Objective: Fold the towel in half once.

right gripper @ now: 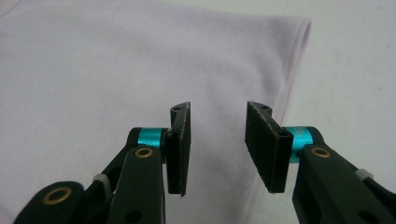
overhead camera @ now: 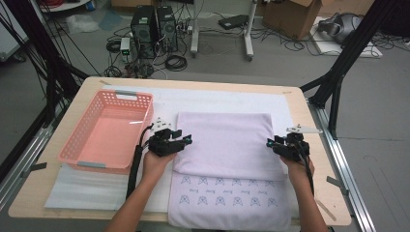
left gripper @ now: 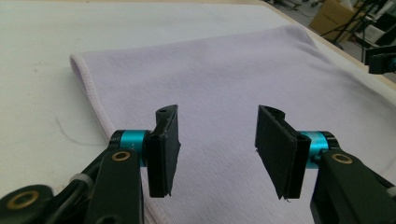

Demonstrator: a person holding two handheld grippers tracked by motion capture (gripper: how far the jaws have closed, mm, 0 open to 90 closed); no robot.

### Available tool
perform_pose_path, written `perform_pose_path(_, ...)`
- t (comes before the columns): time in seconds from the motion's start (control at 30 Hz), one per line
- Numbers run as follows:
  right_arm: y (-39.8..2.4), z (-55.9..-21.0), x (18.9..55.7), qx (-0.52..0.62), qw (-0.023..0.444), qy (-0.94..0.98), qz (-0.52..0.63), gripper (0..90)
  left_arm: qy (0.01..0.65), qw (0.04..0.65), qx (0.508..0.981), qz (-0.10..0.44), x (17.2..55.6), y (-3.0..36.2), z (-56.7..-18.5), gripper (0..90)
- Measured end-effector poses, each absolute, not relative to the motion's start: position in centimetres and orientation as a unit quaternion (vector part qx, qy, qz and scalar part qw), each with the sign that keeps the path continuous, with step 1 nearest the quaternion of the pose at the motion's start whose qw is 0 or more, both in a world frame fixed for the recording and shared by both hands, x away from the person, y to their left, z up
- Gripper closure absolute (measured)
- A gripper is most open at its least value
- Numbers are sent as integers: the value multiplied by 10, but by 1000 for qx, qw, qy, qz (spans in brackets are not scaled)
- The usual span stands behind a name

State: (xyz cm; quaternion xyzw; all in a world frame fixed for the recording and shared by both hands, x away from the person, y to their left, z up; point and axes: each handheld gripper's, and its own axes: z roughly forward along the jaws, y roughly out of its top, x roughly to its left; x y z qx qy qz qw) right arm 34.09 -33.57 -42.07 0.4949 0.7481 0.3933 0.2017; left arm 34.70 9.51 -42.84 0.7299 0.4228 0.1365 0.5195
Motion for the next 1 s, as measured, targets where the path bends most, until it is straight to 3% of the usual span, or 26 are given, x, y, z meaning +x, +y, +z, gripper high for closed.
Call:
perform_pose_path(0.53,-348,-428,276,476,178,763,399,551,408,498,757,109,296,108,-446,478)
perform_pose_path(0.8,-351,-437,256,464,138,785,388,533,397,479,777,94,293,101,-451,565)
perform_pose_path(0.9,-352,-441,254,463,140,789,380,661,382,473,786,109,286,96,-450,786)
perform_pose_path(1.0,-354,-441,251,454,140,791,386,857,361,483,787,130,278,96,-446,849)
